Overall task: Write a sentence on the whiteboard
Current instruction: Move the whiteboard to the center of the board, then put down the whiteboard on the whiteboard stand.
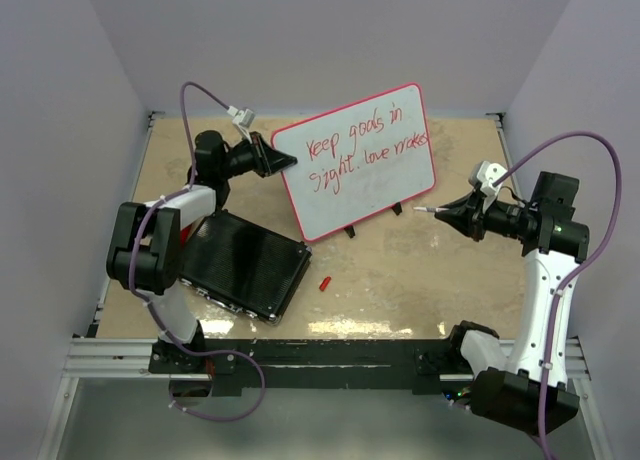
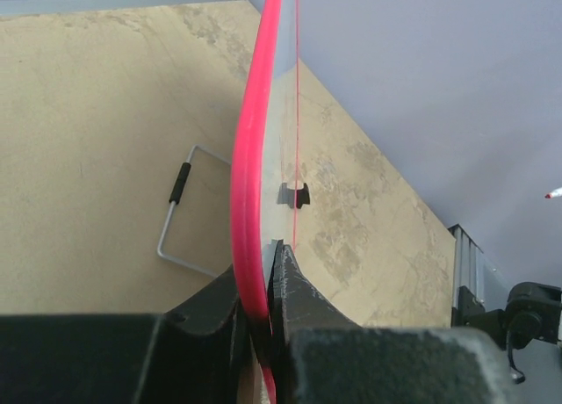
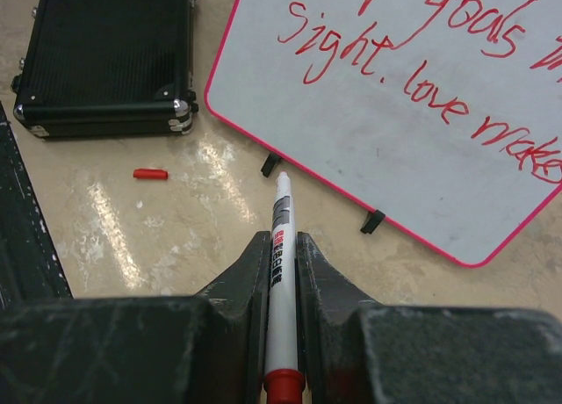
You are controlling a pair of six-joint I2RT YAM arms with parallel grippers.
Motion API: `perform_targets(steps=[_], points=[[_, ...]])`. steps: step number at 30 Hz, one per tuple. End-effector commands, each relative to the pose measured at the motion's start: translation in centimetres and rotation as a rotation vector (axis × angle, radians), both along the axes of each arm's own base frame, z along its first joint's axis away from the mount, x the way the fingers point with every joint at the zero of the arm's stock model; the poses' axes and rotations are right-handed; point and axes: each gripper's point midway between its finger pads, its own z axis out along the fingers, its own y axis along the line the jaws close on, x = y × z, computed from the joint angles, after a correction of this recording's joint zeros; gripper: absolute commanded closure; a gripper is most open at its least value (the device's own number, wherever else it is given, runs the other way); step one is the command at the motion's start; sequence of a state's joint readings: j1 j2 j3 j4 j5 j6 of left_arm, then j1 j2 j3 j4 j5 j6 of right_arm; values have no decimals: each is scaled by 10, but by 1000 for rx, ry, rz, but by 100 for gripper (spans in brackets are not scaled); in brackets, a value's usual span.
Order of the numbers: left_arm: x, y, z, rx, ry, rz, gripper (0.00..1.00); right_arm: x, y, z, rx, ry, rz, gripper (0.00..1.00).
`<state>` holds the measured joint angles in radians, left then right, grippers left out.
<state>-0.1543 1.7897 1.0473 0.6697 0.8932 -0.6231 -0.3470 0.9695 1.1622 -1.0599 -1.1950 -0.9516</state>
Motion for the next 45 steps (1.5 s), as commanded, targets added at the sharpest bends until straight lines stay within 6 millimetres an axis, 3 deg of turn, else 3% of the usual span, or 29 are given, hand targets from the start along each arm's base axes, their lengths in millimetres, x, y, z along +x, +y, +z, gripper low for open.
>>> perform_targets(steps=[1,11,19,27,33,34,36,37,40,43,45], points=[[7,15,12,108,-254,69,85,2,0,1,-6,-28,12,100],[-1,19,8,133,-314,110,65,2,1,-2,-9,-27,20,100],[-3,26,5,183,-386,152,60,3,0,-5,-13,-21,21,100],[-1,32,19,188,-428,200,39,5,-1,-8,-12,-13,22,100],[4,41,28,203,-434,273,30,5,-1,-9,-13,-11,22,100],[6,44,29,205,-430,292,24,5,-1,-9,-14,-12,22,100],[8,51,39,203,-442,343,23,5,-1,-8,-14,-12,22,100],[9,55,43,202,-439,371,15,5,-1,-9,-15,-10,22,100],[12,70,60,211,-447,466,10,6,-2,-10,-19,-8,21,100],[11,92,78,202,-418,587,0,6,-2,-11,-23,-9,22,100],[13,112,88,191,-356,703,0,6,-2,-13,-22,-8,22,100]])
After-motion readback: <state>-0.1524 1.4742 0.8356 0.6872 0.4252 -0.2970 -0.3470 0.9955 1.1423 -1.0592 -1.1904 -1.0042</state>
